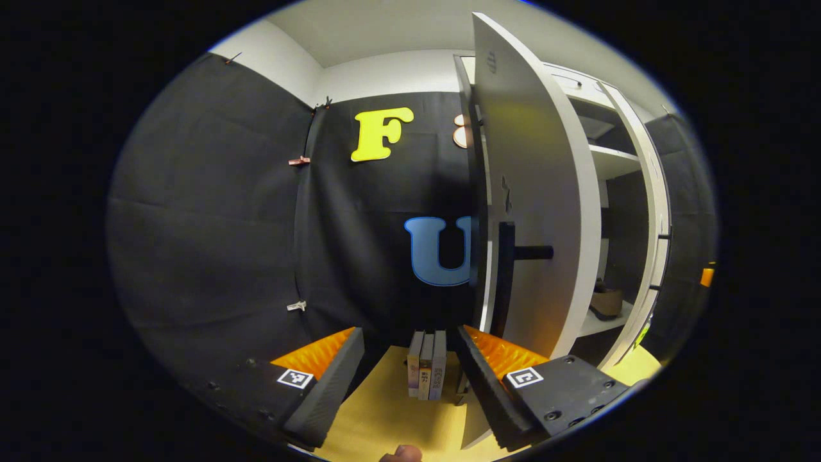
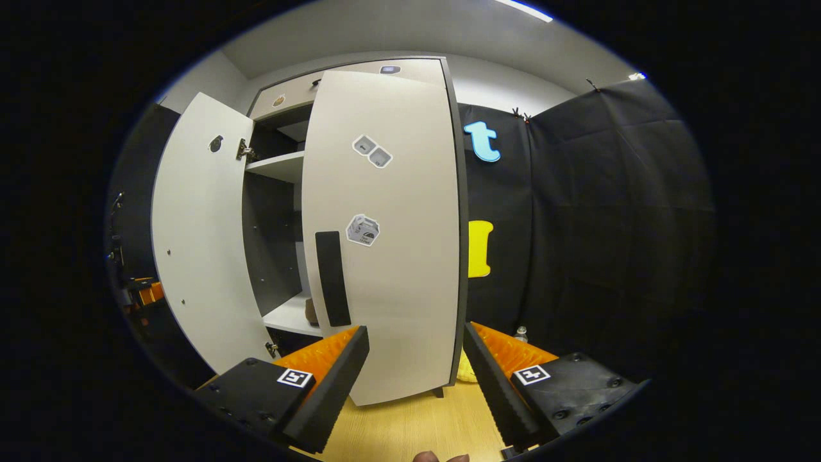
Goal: Grab one shoe with the right hand and put it into the shoe cabinet, grab the other shoe with the left hand and put it into the shoe cabinet; then close the right door with the right hand and the left door with the left hand.
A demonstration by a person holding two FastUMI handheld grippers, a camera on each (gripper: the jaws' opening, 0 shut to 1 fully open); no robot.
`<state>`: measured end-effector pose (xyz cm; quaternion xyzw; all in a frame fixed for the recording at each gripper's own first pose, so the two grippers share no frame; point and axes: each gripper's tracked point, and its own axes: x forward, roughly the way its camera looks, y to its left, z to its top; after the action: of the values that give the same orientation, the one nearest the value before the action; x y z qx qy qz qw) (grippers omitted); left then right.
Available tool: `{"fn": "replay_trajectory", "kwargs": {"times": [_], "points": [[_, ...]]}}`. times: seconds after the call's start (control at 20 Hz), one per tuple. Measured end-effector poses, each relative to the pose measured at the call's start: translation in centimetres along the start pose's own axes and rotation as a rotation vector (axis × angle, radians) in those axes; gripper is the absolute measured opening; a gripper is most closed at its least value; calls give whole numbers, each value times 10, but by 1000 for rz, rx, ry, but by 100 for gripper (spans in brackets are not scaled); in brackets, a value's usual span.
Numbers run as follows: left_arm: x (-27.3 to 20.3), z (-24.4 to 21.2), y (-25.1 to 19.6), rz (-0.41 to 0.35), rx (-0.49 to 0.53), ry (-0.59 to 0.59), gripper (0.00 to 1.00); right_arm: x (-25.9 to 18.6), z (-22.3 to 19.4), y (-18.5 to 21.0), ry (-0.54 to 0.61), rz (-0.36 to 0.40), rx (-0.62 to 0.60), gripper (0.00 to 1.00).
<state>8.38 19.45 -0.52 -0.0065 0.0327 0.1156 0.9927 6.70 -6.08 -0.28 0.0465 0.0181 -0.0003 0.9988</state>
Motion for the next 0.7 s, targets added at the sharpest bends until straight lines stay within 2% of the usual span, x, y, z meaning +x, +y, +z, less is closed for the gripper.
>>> {"fn": "replay_trajectory", "kwargs": {"times": [0.45, 0.7], "points": [[-10, 3, -73, -82, 5, -3, 92, -8, 3, -23, 3, 4, 27, 98], [-5, 3, -129, -151, -20, 0, 92, -14, 0, -33, 10, 7, 24, 98]]}}
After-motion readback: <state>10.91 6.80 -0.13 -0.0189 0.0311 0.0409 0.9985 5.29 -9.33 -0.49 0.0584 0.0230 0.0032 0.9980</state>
